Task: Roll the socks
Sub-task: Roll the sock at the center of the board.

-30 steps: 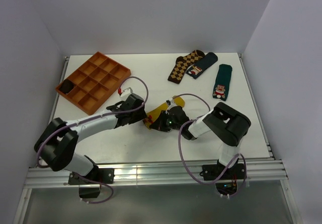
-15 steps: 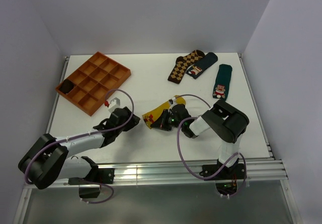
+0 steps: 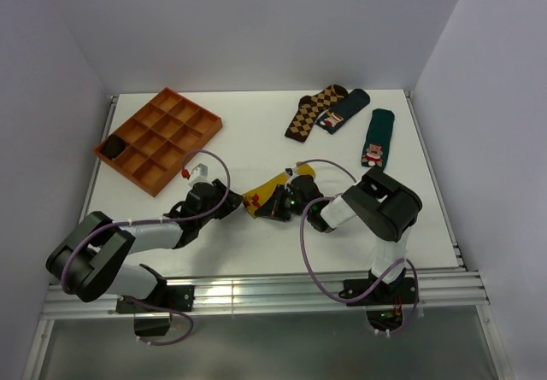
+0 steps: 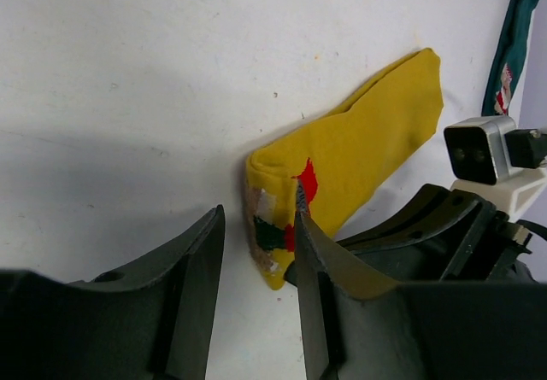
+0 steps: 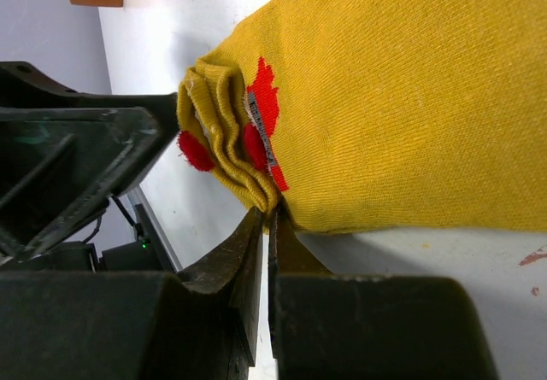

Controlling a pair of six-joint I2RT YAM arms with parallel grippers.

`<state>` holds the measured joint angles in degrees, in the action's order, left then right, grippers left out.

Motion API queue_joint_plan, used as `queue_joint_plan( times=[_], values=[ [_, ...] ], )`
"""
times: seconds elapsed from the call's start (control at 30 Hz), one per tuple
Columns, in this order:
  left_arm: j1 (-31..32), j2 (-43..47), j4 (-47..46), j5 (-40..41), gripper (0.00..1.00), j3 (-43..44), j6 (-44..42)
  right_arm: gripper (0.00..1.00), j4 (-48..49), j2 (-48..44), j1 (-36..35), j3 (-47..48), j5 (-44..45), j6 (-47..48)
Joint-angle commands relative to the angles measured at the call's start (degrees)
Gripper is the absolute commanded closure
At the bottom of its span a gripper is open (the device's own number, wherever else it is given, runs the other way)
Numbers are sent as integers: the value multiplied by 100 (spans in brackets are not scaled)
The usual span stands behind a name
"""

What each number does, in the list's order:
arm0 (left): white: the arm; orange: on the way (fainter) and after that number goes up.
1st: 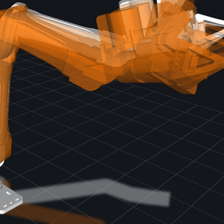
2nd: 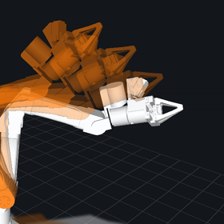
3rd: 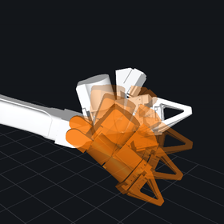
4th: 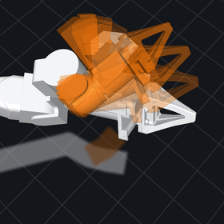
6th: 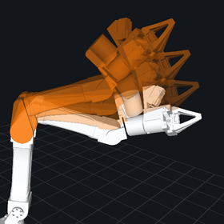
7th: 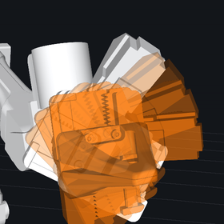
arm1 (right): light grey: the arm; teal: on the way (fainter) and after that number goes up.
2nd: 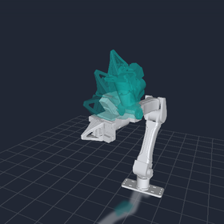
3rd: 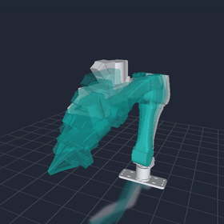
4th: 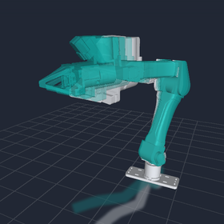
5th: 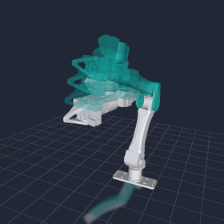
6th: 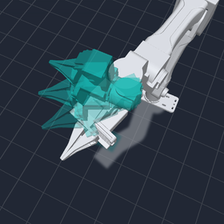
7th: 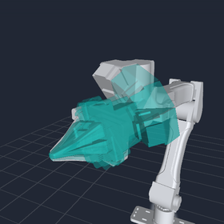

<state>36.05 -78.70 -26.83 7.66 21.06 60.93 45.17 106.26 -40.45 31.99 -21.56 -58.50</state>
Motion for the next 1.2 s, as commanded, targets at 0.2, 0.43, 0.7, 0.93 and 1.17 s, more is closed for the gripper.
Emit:
queue_joint_plan(
  times=[0.2, 0.43, 0.7, 0.93, 1.17],
  values=[
    [-142, -5, -1043, -291, 58, -436, -72, 100, -632, 141, 46, 88, 73, 163],
    [-169, -242, -1298, -476, 58, -445, -151, 100, -685, 115, 37, 106, 91, 181],
    [-169, -542, -1395, -617, 59, -374, -195, 100, -702, 114, 46, 123, 73, 190],
    [-169, -673, -1545, -678, 58, -401, -309, 100, -702, 132, 46, 141, 56, 207],
    [-169, -963, -1457, -713, 55, -182, -353, 100, -773, 132, 46, 194, 29, 234]
  ],
)
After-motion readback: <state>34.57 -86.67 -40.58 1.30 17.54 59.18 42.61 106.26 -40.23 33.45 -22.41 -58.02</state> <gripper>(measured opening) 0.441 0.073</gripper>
